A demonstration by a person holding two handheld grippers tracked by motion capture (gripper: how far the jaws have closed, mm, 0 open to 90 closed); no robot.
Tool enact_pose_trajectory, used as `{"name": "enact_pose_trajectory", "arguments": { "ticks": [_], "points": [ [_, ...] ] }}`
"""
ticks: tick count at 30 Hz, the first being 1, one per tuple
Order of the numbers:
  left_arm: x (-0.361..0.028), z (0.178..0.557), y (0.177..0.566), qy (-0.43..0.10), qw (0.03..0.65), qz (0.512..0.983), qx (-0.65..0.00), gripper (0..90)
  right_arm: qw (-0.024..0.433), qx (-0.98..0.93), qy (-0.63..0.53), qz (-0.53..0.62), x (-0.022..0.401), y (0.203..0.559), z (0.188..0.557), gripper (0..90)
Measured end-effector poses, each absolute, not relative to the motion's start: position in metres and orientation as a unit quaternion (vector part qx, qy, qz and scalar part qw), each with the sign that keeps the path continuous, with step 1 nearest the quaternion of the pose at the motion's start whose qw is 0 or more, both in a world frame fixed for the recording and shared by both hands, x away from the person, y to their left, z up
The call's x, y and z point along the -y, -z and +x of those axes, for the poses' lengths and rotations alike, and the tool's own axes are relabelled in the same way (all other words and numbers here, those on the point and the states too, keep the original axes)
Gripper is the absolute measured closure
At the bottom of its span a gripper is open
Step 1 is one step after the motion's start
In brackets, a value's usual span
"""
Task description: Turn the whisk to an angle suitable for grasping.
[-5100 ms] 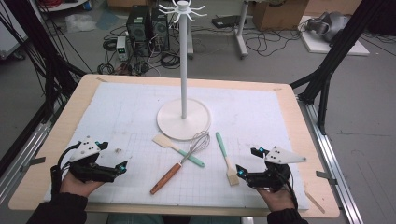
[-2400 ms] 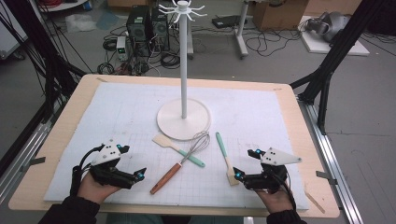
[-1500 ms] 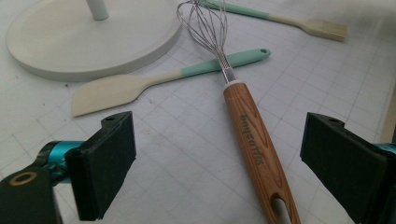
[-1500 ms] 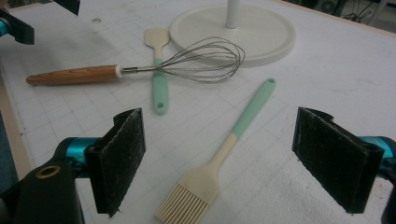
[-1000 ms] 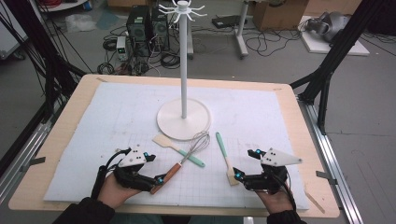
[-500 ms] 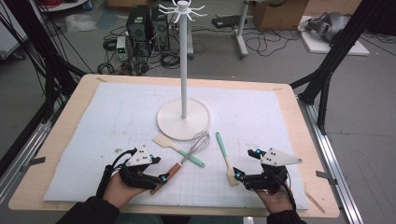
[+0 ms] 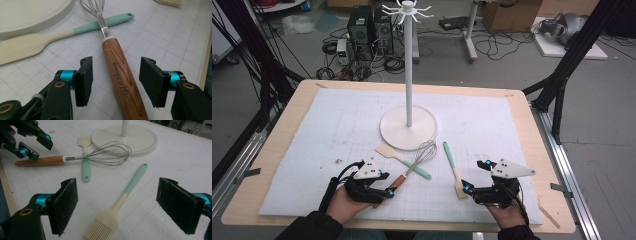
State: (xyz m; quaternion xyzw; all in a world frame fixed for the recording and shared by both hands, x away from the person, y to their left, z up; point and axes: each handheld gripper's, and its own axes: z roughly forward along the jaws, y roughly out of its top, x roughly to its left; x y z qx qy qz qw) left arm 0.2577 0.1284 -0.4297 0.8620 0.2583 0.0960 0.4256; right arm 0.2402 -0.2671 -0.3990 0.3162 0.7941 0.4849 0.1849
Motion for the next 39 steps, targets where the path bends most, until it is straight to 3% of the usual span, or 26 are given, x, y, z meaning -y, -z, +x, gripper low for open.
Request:
{"name": "enact_pose_trajectory", "arguments": {
  "ticks": [20, 39],
  "points": [
    [-0.120, 0.257, 0.438, -0.085, 0.398, 0.878, -0.251, 59.2, 0.182, -0.797, -0.483, 0.314, 0.266, 0.400, 0.241, 16.3],
    [-0.117, 0.256, 0.438, -0.092, 0.385, 0.876, -0.274, 64.3, 0.184, -0.797, -0.484, 0.312, 0.267, 0.400, 0.241, 16.3]
  ]
}}
